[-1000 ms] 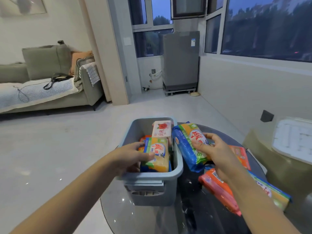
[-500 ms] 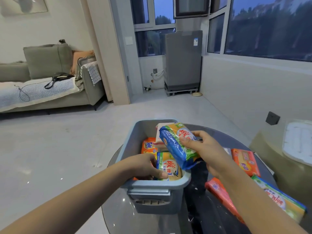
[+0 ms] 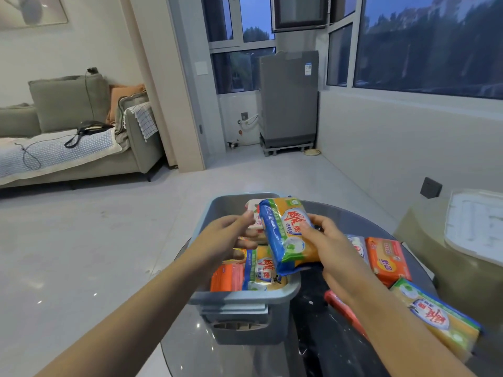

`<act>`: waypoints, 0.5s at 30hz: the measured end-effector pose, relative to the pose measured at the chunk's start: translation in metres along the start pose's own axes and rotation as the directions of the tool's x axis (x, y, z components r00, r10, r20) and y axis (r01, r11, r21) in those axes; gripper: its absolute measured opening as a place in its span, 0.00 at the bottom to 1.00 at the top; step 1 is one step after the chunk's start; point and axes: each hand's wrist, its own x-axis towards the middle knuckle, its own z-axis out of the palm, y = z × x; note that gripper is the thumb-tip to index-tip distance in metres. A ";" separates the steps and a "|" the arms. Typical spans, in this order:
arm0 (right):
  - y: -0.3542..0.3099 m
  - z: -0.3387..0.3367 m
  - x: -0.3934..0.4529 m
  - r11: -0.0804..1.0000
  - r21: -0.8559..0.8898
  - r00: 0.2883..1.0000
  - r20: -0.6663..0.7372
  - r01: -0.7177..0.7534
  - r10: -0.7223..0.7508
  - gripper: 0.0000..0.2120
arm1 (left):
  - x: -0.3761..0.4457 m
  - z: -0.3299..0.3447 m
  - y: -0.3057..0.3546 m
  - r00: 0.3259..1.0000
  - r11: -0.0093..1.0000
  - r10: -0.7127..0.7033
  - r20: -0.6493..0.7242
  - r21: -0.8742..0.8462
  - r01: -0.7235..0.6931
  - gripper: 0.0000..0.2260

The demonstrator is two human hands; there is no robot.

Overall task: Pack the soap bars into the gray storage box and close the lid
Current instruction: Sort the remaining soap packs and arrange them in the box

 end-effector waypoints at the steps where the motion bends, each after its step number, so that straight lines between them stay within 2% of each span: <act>1: -0.001 0.001 -0.002 1.000 0.008 1.000 0.008 0.010 -0.010 0.08 | -0.003 0.001 0.006 0.998 0.999 0.007 0.070 -0.044 -0.004 0.21; 3: 0.000 0.004 -0.007 0.999 -0.008 0.999 0.041 0.032 -0.032 0.10 | -0.007 0.005 0.012 0.990 0.998 0.027 0.135 -0.052 -0.020 0.28; 5: 0.000 0.005 -0.012 0.995 -0.070 0.995 0.076 0.067 -0.061 0.13 | -0.009 0.008 0.011 0.992 0.997 0.009 0.122 -0.074 0.000 0.31; 9: -0.004 0.005 -0.018 0.978 -0.171 0.986 0.134 0.121 -0.098 0.14 | -0.011 0.005 0.005 0.998 0.985 -0.032 0.061 -0.168 0.042 0.30; 12: -0.005 0.004 -0.019 0.961 -0.238 0.982 0.158 0.144 -0.108 0.16 | -0.010 -0.002 0.005 0.990 0.961 -0.101 0.097 -0.250 0.122 0.31; 15: -0.004 0.005 -0.018 0.939 -0.299 0.977 0.177 0.167 -0.117 0.15 | -0.008 -0.006 0.006 0.972 0.944 -0.190 0.137 -0.248 0.219 0.29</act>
